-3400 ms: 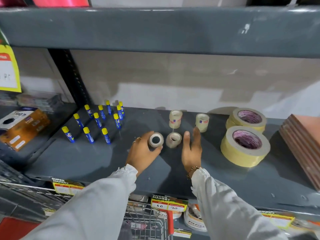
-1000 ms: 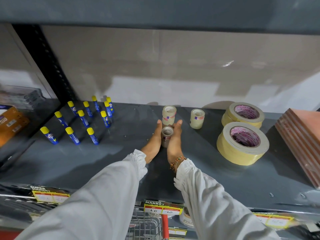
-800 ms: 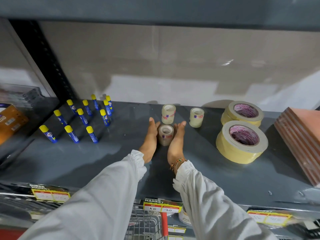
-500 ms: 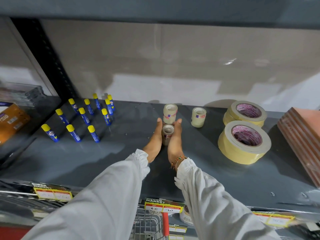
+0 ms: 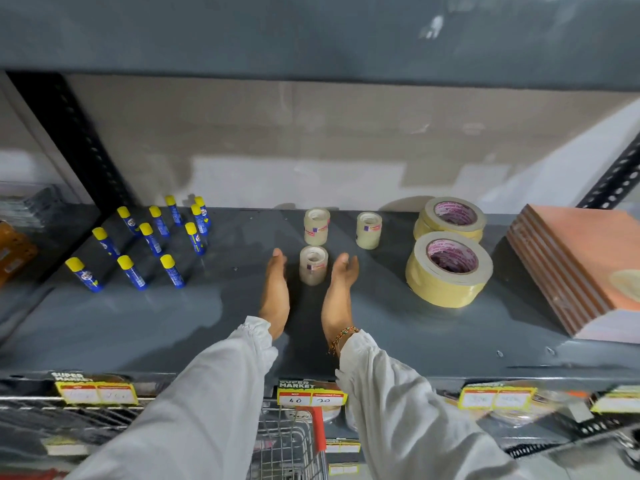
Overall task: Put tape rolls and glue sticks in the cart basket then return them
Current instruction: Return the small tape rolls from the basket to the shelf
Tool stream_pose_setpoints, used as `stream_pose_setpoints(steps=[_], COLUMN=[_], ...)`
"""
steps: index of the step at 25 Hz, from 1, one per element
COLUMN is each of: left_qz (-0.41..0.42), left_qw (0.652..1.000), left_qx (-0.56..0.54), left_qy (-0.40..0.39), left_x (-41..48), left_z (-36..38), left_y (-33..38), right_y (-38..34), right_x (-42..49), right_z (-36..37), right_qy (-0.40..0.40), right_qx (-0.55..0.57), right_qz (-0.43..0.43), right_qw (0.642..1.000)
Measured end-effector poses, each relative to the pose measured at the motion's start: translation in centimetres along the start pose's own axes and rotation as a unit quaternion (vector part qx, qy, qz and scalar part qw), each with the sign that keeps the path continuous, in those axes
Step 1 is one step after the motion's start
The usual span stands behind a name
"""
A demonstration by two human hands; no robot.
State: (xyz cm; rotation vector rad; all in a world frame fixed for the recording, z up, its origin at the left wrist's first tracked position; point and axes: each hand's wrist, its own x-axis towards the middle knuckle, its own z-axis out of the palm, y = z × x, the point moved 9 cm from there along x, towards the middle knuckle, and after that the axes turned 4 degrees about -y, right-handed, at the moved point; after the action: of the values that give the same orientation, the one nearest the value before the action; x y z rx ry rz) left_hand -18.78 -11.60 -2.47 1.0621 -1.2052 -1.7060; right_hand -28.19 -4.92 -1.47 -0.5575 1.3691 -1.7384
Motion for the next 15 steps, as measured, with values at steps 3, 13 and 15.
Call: stream_pose_setpoints(steps=[3,13,15], left_qz=[0.013,0.158,0.222], left_qw=[0.999,0.951,0.935], left_qx=[0.038,0.251,0.268], left_qy=[0.015,0.091,0.067], left_x=[-1.5,-8.6,-8.8], left_z=[-1.3,1.8,6.2], left_y=[-1.2,2.4,3.4], right_y=[-0.5,-9.6,-12.6], right_x=[-2.6,-6.0,-4.2], right_z=[-0.9,-7.9,-12.1], right_qy=[-0.004,0.082,0.17], right_qx=[-0.031,-0.344,-0.387], right_qz=[-0.007,-0.284,-0.315], right_qw=[0.999,0.891,0.85])
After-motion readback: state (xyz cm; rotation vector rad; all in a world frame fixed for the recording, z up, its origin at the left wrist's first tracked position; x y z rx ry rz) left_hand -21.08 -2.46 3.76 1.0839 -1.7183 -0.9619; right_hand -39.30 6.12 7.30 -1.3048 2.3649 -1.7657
